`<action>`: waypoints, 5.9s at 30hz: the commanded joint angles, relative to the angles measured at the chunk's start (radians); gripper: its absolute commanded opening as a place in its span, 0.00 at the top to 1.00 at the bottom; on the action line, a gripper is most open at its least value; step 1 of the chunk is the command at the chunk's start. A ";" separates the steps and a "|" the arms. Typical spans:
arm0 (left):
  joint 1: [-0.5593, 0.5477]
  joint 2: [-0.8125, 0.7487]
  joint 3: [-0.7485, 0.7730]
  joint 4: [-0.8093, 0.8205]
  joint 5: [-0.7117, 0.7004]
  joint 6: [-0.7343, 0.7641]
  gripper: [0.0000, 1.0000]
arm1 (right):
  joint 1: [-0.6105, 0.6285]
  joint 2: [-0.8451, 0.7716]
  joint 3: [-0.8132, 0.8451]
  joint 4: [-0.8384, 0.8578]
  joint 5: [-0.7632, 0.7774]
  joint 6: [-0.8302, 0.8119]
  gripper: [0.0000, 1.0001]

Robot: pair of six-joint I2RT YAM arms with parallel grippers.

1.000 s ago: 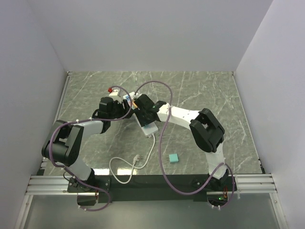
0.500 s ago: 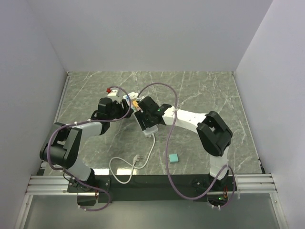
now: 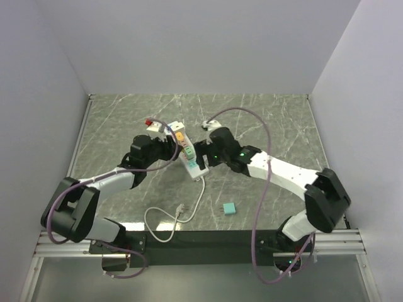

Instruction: Insert the plug

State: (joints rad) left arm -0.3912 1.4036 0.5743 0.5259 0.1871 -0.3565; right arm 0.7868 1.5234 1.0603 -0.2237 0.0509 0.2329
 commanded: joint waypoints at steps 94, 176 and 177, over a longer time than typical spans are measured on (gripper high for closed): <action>-0.704 0.212 0.033 0.178 -0.083 0.310 0.91 | -0.285 -0.786 -0.508 0.164 -0.048 0.144 0.11; -0.503 0.025 0.036 0.261 -0.041 0.396 0.30 | -0.420 -0.408 -0.514 0.570 -0.743 0.336 1.00; -0.503 0.021 0.033 0.263 -0.038 0.396 0.28 | -0.422 -0.407 -0.513 0.570 -0.740 0.332 1.00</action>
State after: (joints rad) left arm -0.8993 1.4315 0.5953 0.7292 0.1604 0.0395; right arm 0.3637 1.1282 0.5087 0.3313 -0.6983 0.5823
